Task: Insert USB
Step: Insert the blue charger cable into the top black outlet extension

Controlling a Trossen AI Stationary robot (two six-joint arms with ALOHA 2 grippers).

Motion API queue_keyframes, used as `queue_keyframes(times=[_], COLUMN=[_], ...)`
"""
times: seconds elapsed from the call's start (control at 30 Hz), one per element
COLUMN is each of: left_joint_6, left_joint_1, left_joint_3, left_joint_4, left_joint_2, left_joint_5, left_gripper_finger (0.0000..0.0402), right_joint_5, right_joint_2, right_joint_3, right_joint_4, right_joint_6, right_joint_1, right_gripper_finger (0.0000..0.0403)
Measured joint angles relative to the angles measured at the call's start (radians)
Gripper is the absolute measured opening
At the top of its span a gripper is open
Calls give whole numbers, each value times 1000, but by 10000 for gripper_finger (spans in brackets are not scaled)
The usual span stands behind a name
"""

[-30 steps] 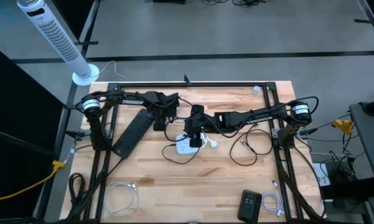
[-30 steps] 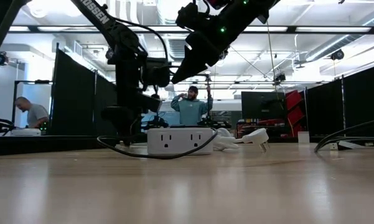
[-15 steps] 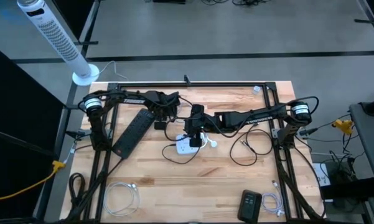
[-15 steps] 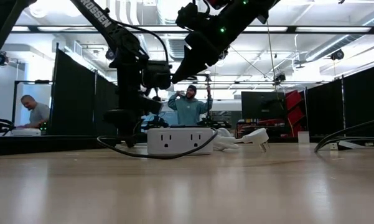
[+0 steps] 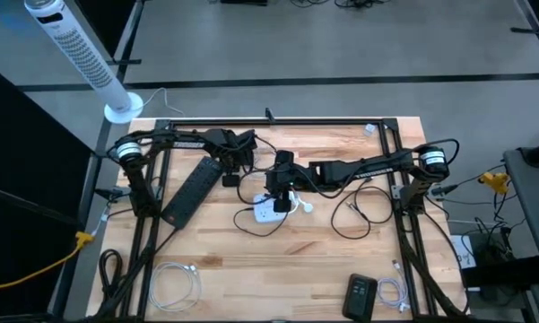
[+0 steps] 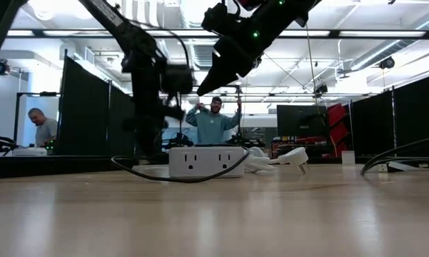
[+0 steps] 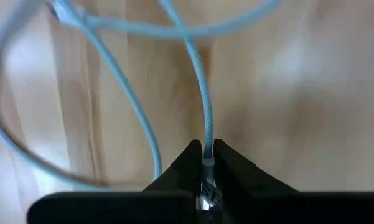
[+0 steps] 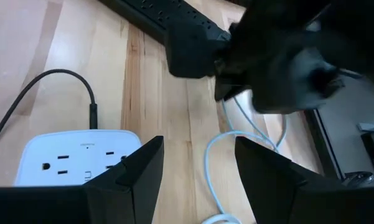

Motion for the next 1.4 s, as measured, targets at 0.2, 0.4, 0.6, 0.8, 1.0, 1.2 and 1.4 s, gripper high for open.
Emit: queue_keyframes(times=[0.2,0.4,0.6,0.8,1.0,1.2,1.4], left_joint_6=[-39,-75,-170,-259,-338,-358,-362], left_joint_1=[-2,-2,-3,-7,-32,-82,-150], left_joint_3=[0,-19,-107,-189,-281,-371,-430], left_joint_4=[40,61,207,284,422,565,668], left_joint_2=[-132,-292,-448,-554,-629,-678,-684], left_joint_5=[186,308,476,528,579,622,622], left_gripper_finger=[19,19,19,19,19,19,19], right_joint_5=[0,0,-3,-16,-76,-137,-135], right_joint_2=[-26,-62,-64,-53,-52,-48,-42], right_joint_3=[0,0,-2,-8,-19,-23,-31], right_joint_4=[-1,-40,31,110,212,244,273], right_joint_6=[-13,-12,33,94,235,352,393], right_joint_1=[21,47,48,47,44,38,39], right_gripper_finger=[183,183,183,183,183,183,183])
